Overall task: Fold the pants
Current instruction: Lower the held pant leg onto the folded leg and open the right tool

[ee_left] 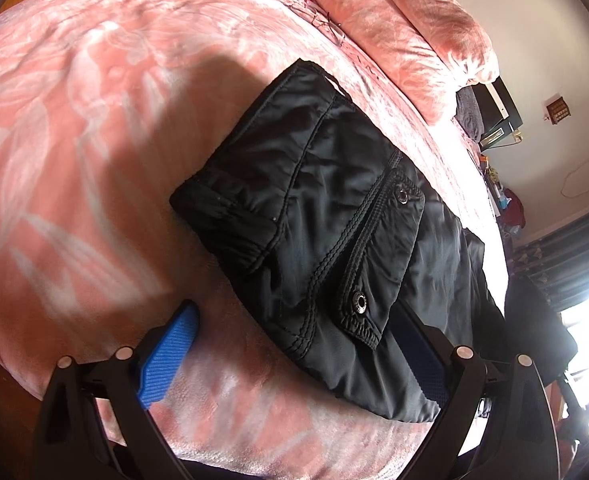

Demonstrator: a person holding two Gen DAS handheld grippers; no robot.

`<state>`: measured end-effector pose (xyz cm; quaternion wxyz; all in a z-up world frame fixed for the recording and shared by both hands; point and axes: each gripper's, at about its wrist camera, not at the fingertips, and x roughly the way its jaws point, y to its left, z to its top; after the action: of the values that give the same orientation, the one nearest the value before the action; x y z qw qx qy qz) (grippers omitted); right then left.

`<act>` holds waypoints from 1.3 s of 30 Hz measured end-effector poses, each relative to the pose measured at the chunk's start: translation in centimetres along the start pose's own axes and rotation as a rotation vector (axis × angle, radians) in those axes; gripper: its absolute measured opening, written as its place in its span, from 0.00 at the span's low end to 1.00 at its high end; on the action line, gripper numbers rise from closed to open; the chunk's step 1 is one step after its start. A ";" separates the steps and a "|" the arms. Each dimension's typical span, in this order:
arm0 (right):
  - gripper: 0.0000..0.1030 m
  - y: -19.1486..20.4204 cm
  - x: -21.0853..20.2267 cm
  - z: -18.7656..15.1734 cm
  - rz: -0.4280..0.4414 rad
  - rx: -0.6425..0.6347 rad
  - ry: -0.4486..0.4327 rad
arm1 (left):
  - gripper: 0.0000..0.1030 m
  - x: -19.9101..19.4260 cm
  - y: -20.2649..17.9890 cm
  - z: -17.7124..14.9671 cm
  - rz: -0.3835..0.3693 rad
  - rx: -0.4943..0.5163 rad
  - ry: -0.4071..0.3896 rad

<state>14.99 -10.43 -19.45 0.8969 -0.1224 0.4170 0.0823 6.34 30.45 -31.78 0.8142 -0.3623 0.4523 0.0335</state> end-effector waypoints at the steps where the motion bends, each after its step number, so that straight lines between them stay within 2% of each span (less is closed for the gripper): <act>1: 0.11 0.4 0.2 -0.2 0.000 -0.006 0.004 | 0.94 0.0 0.1 0.0 -0.002 0.000 0.001; 7: 0.11 2.2 1.2 -1.1 -0.028 -0.057 0.017 | 0.94 -0.2 0.3 -0.1 -0.012 -0.003 0.001; 12: 0.11 4.8 2.9 -2.1 -0.090 -0.156 0.028 | 0.94 -0.2 0.3 -0.1 -0.013 -0.005 0.001; 20: 0.12 8.6 6.2 -4.9 -0.124 -0.300 0.064 | 0.94 -0.3 0.4 -0.1 -0.022 -0.011 -0.003; 21: 0.17 8.7 6.5 -5.2 -0.115 -0.299 0.070 | 0.94 -0.3 0.5 -0.2 -0.024 -0.011 -0.003; 22: 0.28 8.8 6.8 -5.3 -0.097 -0.300 0.081 | 0.94 -0.3 0.5 -0.2 -0.026 -0.011 -0.002; 23: 0.32 9.0 7.0 -5.5 -0.079 -0.304 0.088 | 0.94 -0.3 0.5 -0.2 -0.027 -0.012 -0.002; 24: 0.44 9.2 7.0 -5.6 -0.060 -0.304 0.086 | 0.94 -0.3 0.5 -0.2 -0.029 -0.013 -0.002; 28: 0.72 9.6 5.3 -5.3 0.094 -0.275 0.077 | 0.94 -0.4 0.7 -0.1 -0.042 -0.020 -0.004; 30: 0.72 9.0 3.7 -4.5 0.209 -0.225 0.076 | 0.94 -0.4 0.9 -0.1 -0.052 -0.025 -0.004; 32: 0.72 6.9 2.0 -3.4 0.288 -0.102 0.052 | 0.94 -0.5 1.1 -0.1 -0.062 -0.030 -0.007; 33: 0.72 5.5 1.5 -2.9 0.304 -0.021 0.041 | 0.94 -0.6 1.2 -0.1 -0.067 -0.032 -0.008; 35: 0.72 3.3 1.8 -2.1 0.275 0.108 0.070 | 0.94 -0.6 1.3 -0.1 -0.076 -0.037 -0.012; 38: 0.70 3.3 3.2 -1.8 0.224 0.118 0.125 | 0.94 -0.7 1.4 -0.2 -0.090 -0.047 -0.014; 39: 0.65 3.6 3.7 -1.8 0.198 0.108 0.145 | 0.94 -0.7 1.5 -0.1 -0.093 -0.048 -0.013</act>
<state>15.14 -7.36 -24.02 0.8573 -0.0377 0.4944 0.1387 5.28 31.62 -32.13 0.8090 -0.4022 0.4286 0.0087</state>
